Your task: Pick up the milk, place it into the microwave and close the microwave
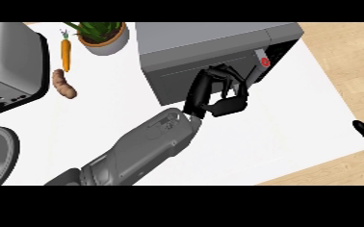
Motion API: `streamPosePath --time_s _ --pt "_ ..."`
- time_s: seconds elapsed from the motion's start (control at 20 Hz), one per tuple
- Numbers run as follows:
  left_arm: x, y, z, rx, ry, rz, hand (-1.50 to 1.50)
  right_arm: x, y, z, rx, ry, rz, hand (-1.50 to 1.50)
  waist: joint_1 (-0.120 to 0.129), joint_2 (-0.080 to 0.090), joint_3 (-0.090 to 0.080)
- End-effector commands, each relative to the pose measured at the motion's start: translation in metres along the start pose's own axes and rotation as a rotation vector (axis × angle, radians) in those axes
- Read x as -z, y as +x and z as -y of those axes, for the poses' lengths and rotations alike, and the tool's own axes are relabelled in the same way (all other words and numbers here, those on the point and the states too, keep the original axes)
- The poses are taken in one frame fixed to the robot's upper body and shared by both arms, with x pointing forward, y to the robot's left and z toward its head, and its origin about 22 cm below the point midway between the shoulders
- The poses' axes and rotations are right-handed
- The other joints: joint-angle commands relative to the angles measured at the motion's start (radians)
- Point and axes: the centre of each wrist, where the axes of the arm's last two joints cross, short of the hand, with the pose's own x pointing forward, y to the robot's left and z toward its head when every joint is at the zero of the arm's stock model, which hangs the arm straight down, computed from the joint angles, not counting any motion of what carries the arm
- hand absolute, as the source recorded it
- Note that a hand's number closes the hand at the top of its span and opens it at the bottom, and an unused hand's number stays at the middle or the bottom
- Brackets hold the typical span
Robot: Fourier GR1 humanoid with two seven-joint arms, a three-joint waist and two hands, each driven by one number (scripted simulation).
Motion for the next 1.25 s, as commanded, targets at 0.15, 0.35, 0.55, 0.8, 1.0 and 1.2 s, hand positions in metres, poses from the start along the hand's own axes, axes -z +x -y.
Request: streamPosePath --time_s 0.15,0.35,0.55,0.8,1.0,1.2 --pt "0.021 -0.004 -0.024 0.030 0.151 0.003 1.50 0.005 0.004 -0.005 0.036 0.064 0.017 -1.50 -0.014 0.019 -0.001" --pt "0.021 -0.004 -0.023 0.019 0.171 0.016 1.50 0.008 0.008 -0.007 0.030 0.092 0.010 -1.50 -0.021 0.019 -0.003" --pt "0.022 -0.003 -0.023 0.021 0.179 0.025 1.50 0.010 0.012 -0.006 0.028 0.110 0.008 -1.50 -0.021 0.023 -0.002" --pt "0.024 -0.002 -0.022 0.015 0.190 0.044 1.50 0.010 0.014 -0.005 0.036 0.114 0.005 -1.50 -0.030 0.026 0.000" --pt "0.020 -0.006 -0.023 0.013 0.187 0.050 1.50 0.014 0.017 -0.010 0.041 0.149 0.004 -1.50 -0.030 0.028 -0.002" --pt "0.022 -0.005 -0.023 0.024 0.203 0.056 1.50 0.015 0.019 -0.011 0.042 0.144 0.001 -1.50 -0.032 0.027 -0.002"
